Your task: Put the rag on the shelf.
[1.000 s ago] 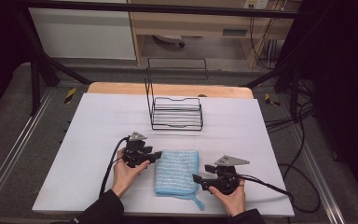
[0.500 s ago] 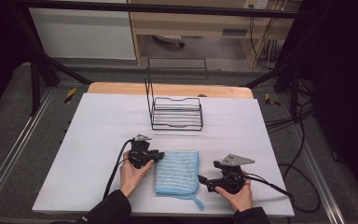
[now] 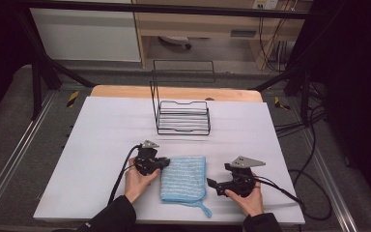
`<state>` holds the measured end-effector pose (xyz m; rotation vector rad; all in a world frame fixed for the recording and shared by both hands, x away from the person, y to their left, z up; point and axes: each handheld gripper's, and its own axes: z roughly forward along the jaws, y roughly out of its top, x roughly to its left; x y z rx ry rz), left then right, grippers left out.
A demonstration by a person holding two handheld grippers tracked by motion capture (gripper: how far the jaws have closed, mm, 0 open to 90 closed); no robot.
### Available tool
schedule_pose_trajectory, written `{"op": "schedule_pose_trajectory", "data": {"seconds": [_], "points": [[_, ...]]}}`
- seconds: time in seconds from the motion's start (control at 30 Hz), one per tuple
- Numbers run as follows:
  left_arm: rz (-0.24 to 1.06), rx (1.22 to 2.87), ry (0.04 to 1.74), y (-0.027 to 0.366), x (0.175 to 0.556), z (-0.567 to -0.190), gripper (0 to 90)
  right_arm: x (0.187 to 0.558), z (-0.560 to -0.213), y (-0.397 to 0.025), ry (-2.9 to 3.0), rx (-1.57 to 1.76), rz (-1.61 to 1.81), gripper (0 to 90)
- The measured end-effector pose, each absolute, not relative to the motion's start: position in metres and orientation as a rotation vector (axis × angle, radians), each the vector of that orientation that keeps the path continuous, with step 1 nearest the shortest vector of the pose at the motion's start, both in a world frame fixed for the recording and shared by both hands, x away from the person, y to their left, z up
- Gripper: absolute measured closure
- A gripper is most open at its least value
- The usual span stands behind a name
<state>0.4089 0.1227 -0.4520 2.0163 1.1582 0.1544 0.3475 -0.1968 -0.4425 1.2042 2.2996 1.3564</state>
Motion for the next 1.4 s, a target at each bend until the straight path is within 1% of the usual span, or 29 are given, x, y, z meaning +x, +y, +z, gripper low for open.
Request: {"op": "schedule_pose_trajectory", "data": {"seconds": [0.17,0.33,0.47,0.53,0.67,0.77,0.83,0.9,1.03,1.1,1.3,1.4], "points": [[0.170,2.020,1.144,0.122,0.408,-0.453,80.7,0.361,-0.433,-0.196,2.274,1.220,1.350,2.5],[0.184,2.018,1.128,0.122,0.407,-0.454,80.7,0.378,-0.422,-0.187,2.280,1.202,1.357,0.8],[0.187,2.014,1.122,0.123,0.406,-0.455,80.8,0.395,-0.419,-0.172,2.303,1.202,1.360,1.0],[0.186,2.014,1.123,0.123,0.406,-0.455,80.8,0.404,-0.423,-0.165,2.308,1.215,1.340,2.9],[0.184,2.013,1.120,0.123,0.407,-0.455,80.7,0.413,-0.437,-0.157,2.318,1.252,1.299,10.0],[0.174,2.011,1.120,0.124,0.407,-0.455,80.7,0.414,-0.447,-0.153,2.338,1.248,1.236,17.6],[0.169,2.008,1.121,0.124,0.408,-0.455,80.6,0.414,-0.450,-0.152,2.358,1.254,1.213,25.8],[0.167,2.008,1.119,0.125,0.408,-0.455,80.6,0.415,-0.451,-0.152,2.380,1.277,1.218,30.5],[0.167,2.011,1.111,0.125,0.408,-0.455,80.3,0.413,-0.452,-0.150,2.405,1.296,1.226,43.2],[0.167,2.012,1.108,0.125,0.408,-0.455,80.3,0.412,-0.453,-0.149,2.414,1.304,1.224,47.5],[0.175,2.016,1.095,0.125,0.407,-0.456,80.0,0.409,-0.454,-0.148,2.411,1.343,1.236,54.0],[0.170,2.014,1.093,0.125,0.408,-0.456,79.9,0.408,-0.453,-0.148,2.422,1.370,1.242,58.7]]}}
